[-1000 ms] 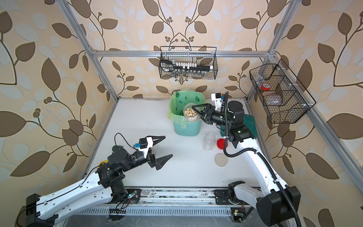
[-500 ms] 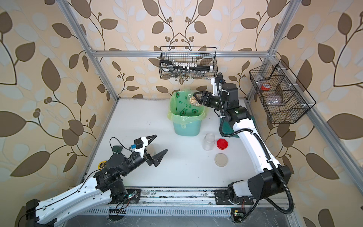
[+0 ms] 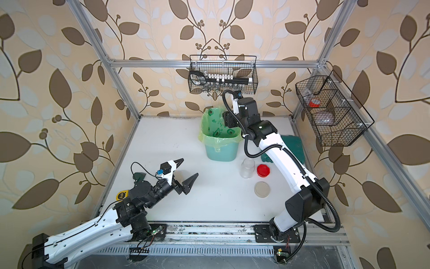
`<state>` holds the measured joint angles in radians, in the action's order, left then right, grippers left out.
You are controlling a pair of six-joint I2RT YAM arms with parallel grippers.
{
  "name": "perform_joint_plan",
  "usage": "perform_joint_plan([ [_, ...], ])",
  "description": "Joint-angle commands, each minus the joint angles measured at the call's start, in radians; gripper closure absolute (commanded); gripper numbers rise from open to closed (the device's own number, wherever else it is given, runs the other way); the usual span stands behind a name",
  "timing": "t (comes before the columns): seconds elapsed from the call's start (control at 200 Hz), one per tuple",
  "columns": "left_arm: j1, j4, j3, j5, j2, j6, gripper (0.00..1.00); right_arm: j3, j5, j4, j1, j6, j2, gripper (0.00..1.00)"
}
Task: Empty moldy peanuts from jars
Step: Pour the moldy peanuts from the jar into the trash bin.
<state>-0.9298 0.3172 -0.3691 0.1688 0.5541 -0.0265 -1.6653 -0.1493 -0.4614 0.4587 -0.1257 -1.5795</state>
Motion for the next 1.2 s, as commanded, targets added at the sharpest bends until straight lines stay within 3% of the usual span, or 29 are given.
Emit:
perform_joint_plan([
  [0.0,-0.004,0.044,0.009,0.028,-0.009,-0.011,0.01,-0.058,-0.187,0.043,0.048,0.136,-0.017,1.00],
  [0.35,-0.004,0.038,0.009,0.031,-0.011,-0.013,0.01,-0.087,-0.450,0.069,0.157,0.330,-0.081,1.00],
  [0.72,-0.005,0.039,0.006,0.029,0.000,-0.012,0.01,-0.113,-0.528,0.062,0.184,0.411,-0.094,1.00],
  [1.195,-0.004,0.033,0.004,0.029,-0.003,-0.013,0.01,-0.101,-0.700,0.135,0.280,0.641,-0.135,1.00],
])
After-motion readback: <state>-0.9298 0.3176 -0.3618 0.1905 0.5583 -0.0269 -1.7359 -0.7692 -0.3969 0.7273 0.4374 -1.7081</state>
